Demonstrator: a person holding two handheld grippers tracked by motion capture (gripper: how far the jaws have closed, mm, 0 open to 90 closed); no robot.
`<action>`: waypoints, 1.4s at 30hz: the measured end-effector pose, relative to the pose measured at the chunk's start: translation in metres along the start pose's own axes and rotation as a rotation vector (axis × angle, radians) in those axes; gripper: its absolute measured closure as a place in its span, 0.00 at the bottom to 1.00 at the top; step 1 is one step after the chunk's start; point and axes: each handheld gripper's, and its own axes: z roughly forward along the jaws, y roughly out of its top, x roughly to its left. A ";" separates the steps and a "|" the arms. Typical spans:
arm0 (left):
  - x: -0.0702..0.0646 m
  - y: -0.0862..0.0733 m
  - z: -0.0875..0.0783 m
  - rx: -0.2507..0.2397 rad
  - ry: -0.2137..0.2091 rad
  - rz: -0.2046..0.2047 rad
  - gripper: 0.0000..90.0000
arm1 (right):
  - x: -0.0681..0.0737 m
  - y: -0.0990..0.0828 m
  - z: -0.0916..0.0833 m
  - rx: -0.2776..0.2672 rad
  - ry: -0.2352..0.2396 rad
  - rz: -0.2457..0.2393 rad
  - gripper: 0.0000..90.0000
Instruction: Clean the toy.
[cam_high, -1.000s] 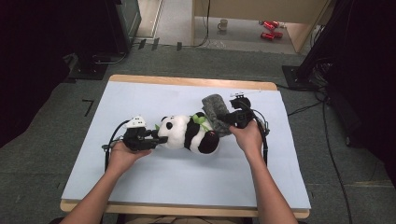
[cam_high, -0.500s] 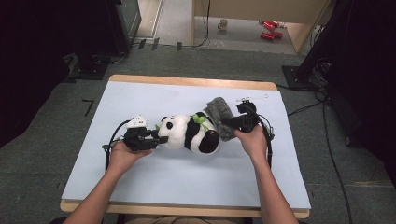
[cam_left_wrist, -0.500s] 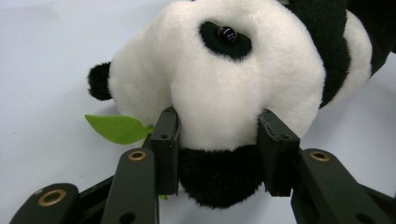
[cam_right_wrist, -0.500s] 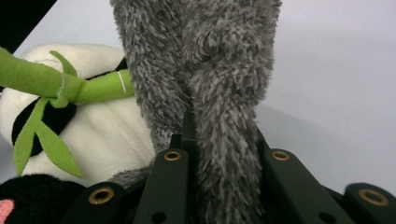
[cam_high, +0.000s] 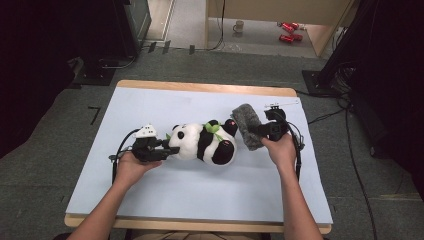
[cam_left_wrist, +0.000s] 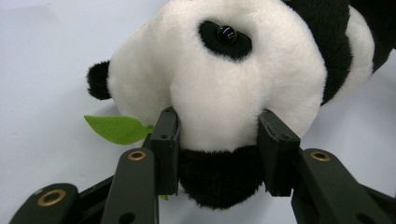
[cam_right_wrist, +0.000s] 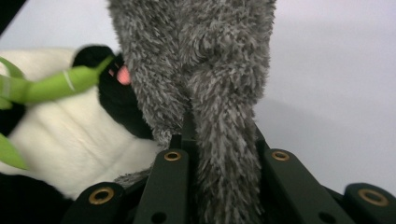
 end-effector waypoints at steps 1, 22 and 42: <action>0.000 -0.001 0.000 -0.006 0.001 0.007 0.63 | 0.002 0.002 -0.003 -0.011 0.002 -0.004 0.87; -0.006 -0.002 0.000 0.009 0.029 -0.015 0.63 | 0.043 0.020 0.015 -0.018 -0.008 -0.119 0.87; 0.003 0.001 0.003 0.005 -0.013 -0.042 0.63 | -0.002 -0.007 0.000 -0.009 -0.011 0.014 0.87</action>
